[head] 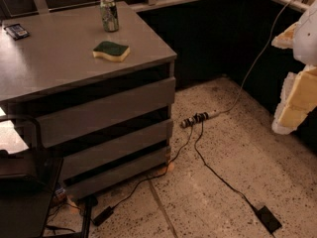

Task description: Move sponge near rxbar blueberry

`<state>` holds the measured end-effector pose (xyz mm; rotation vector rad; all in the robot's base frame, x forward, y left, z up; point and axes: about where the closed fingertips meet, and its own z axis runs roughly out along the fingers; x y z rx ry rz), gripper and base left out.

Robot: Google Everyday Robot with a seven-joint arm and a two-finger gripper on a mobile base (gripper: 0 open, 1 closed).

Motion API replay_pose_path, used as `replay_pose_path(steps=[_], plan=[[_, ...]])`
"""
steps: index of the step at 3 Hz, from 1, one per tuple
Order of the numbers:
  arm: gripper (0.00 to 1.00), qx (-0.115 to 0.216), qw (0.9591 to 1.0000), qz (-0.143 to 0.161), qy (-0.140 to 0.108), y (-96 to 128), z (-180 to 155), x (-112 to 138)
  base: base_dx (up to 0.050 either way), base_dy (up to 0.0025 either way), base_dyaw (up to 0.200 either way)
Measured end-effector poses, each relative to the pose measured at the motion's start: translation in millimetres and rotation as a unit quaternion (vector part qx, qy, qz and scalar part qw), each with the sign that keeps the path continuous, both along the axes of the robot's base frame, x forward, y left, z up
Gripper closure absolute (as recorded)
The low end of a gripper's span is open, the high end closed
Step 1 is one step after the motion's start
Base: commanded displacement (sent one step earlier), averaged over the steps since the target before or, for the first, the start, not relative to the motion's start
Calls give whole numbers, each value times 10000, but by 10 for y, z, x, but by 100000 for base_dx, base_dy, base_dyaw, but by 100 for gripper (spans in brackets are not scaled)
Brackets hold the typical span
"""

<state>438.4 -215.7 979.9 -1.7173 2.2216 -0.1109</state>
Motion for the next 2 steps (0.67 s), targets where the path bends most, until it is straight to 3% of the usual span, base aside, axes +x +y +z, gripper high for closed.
replay_pose_path(steps=[1, 2], plan=[[0, 0, 10000, 0, 0, 0, 0, 0, 5000, 1, -1], [0, 0, 10000, 0, 0, 0, 0, 0, 2033, -181, -18263]])
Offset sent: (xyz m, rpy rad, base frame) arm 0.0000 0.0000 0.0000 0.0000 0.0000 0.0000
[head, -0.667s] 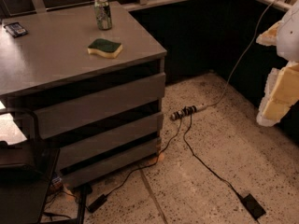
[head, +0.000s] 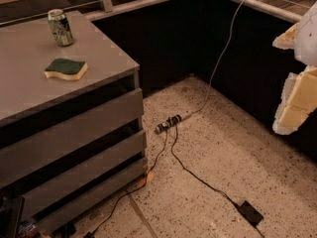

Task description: Move sponge near rxbar blueberry

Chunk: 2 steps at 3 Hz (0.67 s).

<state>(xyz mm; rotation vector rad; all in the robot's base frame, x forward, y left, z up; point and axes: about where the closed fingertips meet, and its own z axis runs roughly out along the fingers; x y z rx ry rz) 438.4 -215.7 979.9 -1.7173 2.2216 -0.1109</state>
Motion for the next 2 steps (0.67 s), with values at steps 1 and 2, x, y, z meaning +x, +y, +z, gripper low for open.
replay_pose_path(steps=[1, 2], plan=[[0, 0, 10000, 0, 0, 0, 0, 0, 5006, -4, 101], [0, 0, 10000, 0, 0, 0, 0, 0, 3136, 244, 15365]])
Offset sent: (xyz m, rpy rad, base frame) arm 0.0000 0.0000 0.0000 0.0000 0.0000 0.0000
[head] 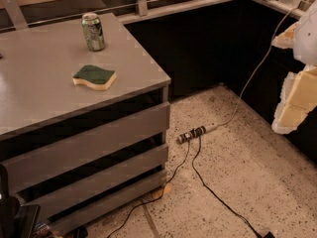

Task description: Move sponge near rxbar blueberry

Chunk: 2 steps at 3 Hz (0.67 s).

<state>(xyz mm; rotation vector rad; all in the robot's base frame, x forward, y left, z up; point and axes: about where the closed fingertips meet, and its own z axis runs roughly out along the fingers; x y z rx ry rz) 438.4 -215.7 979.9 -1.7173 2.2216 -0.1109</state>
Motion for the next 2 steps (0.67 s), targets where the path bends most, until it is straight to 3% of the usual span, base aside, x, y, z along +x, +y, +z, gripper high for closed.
replay_pose_path(steps=[2], plan=[[0, 0, 10000, 0, 0, 0, 0, 0, 3565, 251, 14125]])
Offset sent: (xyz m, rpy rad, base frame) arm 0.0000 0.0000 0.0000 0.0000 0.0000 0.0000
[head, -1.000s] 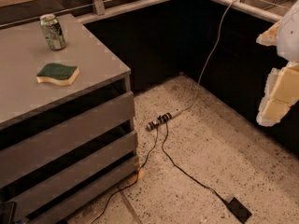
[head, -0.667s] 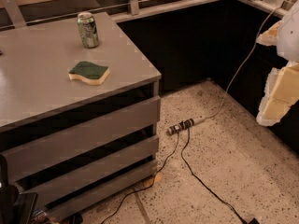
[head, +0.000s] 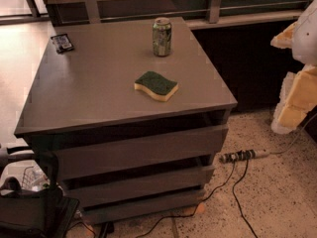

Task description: Move sponge near rxbar blueberry

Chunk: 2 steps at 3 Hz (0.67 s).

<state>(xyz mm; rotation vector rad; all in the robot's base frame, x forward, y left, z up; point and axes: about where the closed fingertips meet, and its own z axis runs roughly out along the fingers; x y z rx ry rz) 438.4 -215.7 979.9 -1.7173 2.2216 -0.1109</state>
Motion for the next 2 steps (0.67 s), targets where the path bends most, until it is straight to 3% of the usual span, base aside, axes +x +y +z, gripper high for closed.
replay_pose_path(steps=[1, 2], plan=[[0, 0, 10000, 0, 0, 0, 0, 0, 4543, -185, -8240], [0, 0, 10000, 0, 0, 0, 0, 0, 3288, 247, 15003]])
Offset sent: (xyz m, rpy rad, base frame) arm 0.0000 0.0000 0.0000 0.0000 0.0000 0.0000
